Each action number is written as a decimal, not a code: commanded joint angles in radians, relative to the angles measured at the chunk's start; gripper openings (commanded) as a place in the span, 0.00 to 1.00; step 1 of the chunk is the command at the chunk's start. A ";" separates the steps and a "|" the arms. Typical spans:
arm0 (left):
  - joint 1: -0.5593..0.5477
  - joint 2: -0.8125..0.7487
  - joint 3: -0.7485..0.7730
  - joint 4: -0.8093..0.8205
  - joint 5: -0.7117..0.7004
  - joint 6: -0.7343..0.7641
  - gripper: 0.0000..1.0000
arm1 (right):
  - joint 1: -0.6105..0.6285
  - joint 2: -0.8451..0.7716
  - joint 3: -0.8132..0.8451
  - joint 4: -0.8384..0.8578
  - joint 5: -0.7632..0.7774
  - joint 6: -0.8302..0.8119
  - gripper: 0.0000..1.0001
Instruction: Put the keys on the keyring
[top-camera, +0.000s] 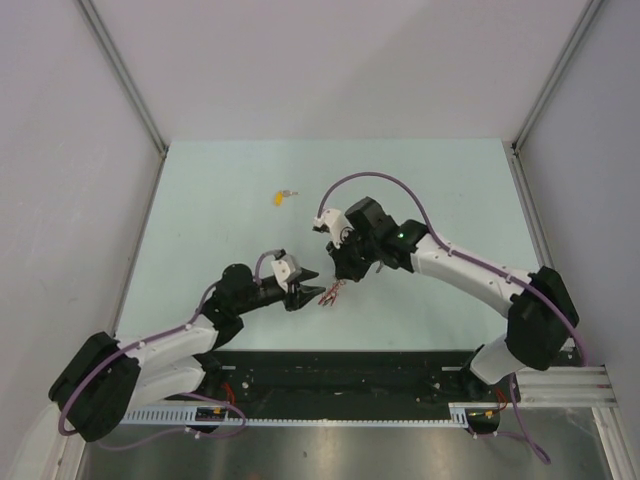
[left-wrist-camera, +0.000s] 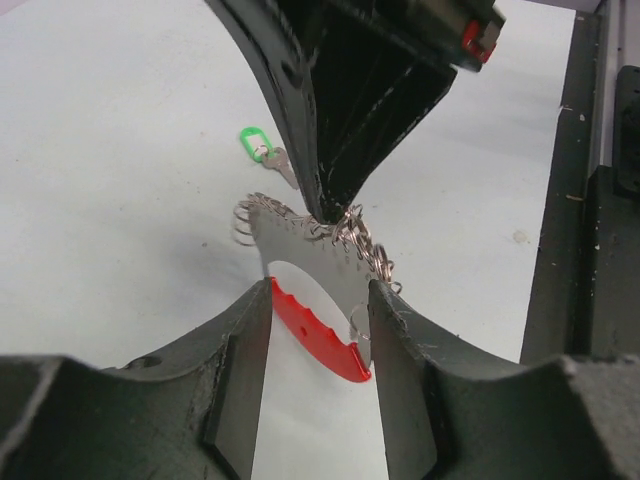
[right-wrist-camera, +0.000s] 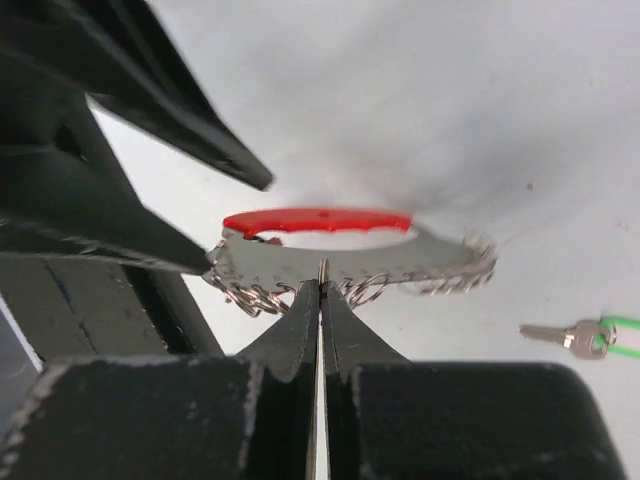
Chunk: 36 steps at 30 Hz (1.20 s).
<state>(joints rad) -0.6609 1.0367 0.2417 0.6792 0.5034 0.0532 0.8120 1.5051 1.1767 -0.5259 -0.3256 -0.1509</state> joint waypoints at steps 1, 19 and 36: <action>-0.003 -0.033 -0.015 0.049 -0.037 0.013 0.49 | 0.006 0.064 0.067 -0.168 0.050 0.019 0.00; -0.003 0.065 0.016 0.089 0.098 0.011 0.65 | 0.003 0.124 0.123 -0.203 -0.087 -0.088 0.00; -0.003 0.210 0.113 0.120 0.264 -0.001 0.33 | 0.039 -0.006 0.052 -0.129 -0.095 -0.194 0.00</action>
<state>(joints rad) -0.6609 1.2289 0.3035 0.7528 0.7010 0.0513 0.8410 1.5360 1.2366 -0.7006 -0.4015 -0.3088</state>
